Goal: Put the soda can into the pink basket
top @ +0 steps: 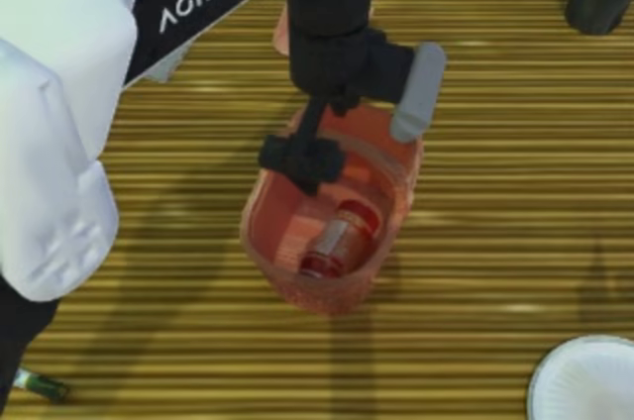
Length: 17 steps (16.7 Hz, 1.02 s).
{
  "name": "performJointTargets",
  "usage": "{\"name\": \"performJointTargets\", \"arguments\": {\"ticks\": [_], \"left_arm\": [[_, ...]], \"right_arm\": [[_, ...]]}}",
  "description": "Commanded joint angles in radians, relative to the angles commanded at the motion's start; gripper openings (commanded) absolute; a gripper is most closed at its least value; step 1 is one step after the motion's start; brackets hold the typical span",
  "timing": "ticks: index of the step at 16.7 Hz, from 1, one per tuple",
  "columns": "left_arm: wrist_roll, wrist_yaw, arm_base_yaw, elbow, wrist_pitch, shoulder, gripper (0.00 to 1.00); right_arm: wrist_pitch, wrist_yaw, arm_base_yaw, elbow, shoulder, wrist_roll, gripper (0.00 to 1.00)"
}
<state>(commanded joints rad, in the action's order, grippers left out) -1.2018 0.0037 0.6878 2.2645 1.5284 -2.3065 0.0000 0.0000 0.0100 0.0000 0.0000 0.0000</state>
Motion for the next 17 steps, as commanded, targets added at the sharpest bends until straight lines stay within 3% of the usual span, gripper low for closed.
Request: {"name": "performJointTargets", "arguments": {"ticks": [5,17], "left_arm": [[0.000,0.000,0.000,-0.027,-0.021,0.006,1.00],[0.000,0.000,0.000,-0.027,-0.021,0.006,0.10]], "right_arm": [[0.000,0.000,0.000,0.000,0.000,0.000,1.00],[0.000,0.000,0.000,0.000,0.000,0.000,1.00]]}}
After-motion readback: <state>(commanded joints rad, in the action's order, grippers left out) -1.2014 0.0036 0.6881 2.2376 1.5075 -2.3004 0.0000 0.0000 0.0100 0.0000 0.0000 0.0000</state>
